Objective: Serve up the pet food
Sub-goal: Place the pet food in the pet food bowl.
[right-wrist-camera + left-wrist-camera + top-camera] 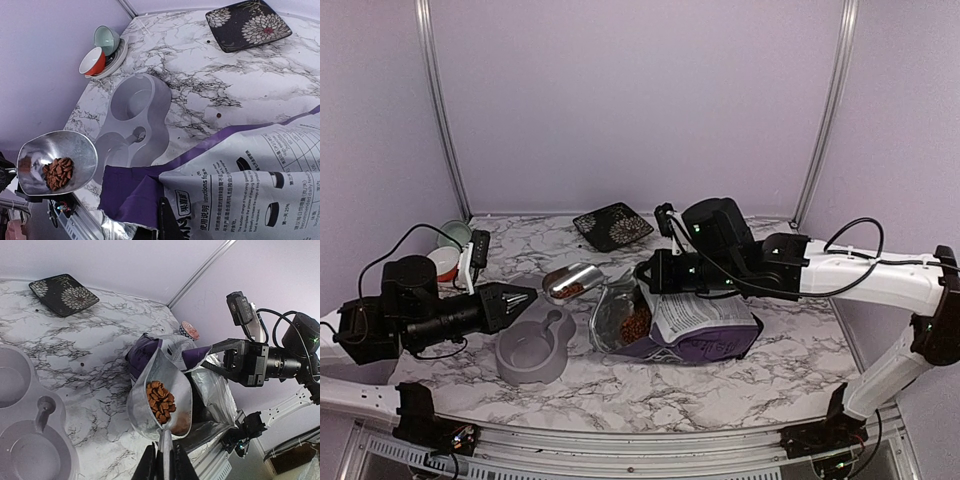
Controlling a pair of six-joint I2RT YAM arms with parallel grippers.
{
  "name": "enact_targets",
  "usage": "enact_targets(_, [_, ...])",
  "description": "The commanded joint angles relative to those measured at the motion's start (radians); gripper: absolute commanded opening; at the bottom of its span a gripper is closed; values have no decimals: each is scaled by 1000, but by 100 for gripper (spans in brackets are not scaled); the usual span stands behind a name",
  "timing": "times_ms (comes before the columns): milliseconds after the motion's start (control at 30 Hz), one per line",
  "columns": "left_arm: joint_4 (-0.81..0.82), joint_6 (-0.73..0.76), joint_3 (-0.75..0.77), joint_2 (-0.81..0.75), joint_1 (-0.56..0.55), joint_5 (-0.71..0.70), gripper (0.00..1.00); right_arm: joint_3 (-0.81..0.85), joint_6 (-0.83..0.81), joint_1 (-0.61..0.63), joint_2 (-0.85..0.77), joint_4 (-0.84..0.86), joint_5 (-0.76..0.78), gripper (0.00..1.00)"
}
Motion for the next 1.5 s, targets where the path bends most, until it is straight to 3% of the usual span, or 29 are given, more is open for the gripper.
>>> enact_targets(0, [-89, 5, 2, -37, 21, -113, 0, 37, -43, -46, 52, -19, 112, 0])
enact_targets(167, [-130, -4, -8, -48, 88, -95, 0, 26, -85, -76, 43, -54, 137, 0])
enact_targets(400, [-144, 7, -22, -57, 175, -45, 0, -95, -183, -87, -103, -119, 88, 0])
enact_targets(733, [-146, 22, -54, -52, 274, 12, 0, -281, -119, -91, -299, -198, 86, 0])
enact_targets(1200, [-157, 38, -115, -98, 387, 51, 0, -173, -144, -91, -201, -166, 57, 0])
enact_targets(1467, [-180, 23, -137, -126, 410, -3, 0, -179, -145, -93, -205, -169, 53, 0])
